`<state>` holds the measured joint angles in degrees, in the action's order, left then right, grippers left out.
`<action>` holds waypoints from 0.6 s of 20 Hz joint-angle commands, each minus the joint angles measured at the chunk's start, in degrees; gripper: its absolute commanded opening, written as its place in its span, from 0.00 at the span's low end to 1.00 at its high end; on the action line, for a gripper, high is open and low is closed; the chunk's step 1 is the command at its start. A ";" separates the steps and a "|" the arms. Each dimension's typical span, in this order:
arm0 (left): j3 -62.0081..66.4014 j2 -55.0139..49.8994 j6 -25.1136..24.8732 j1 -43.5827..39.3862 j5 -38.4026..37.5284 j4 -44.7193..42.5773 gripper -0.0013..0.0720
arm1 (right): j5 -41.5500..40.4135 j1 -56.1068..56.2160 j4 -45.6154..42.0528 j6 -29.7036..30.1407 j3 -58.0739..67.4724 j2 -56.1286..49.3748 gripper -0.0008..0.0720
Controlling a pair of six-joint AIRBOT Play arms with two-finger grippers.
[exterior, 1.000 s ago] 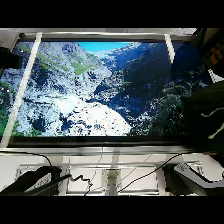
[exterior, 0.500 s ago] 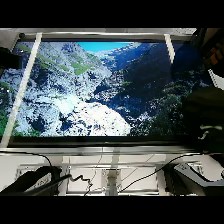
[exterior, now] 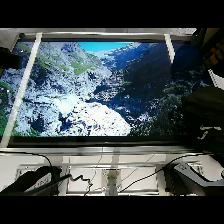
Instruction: Fold the clothes and pants, and hang the long-sleeved shirts on hangers.
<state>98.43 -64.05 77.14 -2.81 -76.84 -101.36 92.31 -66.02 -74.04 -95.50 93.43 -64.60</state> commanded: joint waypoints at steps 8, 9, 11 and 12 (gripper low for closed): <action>0.00 0.04 -0.02 0.04 0.02 0.00 0.04 | -3.37 0.00 -1.70 -0.04 23.96 0.04 0.46; 0.00 0.04 -0.02 0.04 0.02 0.00 0.04 | -2.82 0.00 -0.48 -0.04 23.80 0.09 0.34; 0.00 0.04 -0.02 0.04 0.02 0.00 0.04 | -0.26 0.02 4.85 0.00 22.25 -0.07 0.05; 0.00 0.04 -0.02 0.04 0.02 0.00 0.04 | 0.66 0.31 8.20 0.33 20.87 -0.04 0.05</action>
<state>98.43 -64.05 77.14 -2.81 -76.84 -101.36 91.20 -65.98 -72.42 -95.57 114.65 -64.60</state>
